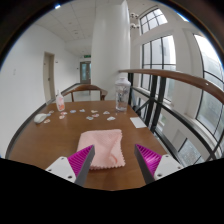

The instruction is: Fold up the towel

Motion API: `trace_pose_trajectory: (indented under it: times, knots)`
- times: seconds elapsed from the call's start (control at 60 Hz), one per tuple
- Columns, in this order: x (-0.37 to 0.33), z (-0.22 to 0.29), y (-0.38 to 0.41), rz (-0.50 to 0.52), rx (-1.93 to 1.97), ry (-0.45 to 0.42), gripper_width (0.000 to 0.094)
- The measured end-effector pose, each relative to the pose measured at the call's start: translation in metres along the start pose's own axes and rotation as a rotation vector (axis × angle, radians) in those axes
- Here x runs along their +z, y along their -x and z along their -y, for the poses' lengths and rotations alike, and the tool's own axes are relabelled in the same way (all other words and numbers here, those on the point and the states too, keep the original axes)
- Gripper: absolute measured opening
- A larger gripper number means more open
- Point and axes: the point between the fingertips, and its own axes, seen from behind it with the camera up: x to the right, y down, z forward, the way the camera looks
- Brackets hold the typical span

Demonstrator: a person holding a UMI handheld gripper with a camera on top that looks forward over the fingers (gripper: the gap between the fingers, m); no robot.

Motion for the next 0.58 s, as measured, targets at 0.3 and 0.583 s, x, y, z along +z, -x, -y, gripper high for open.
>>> trace_pose_trajectory:
  times: [0.3,0.583]
  knots:
    - [-0.11,0.007,0.045,0.086,-0.016,-0.129,0.0842]
    - [-0.146,-0.005,0.032,0.055,-0.06,-0.172,0.0837]
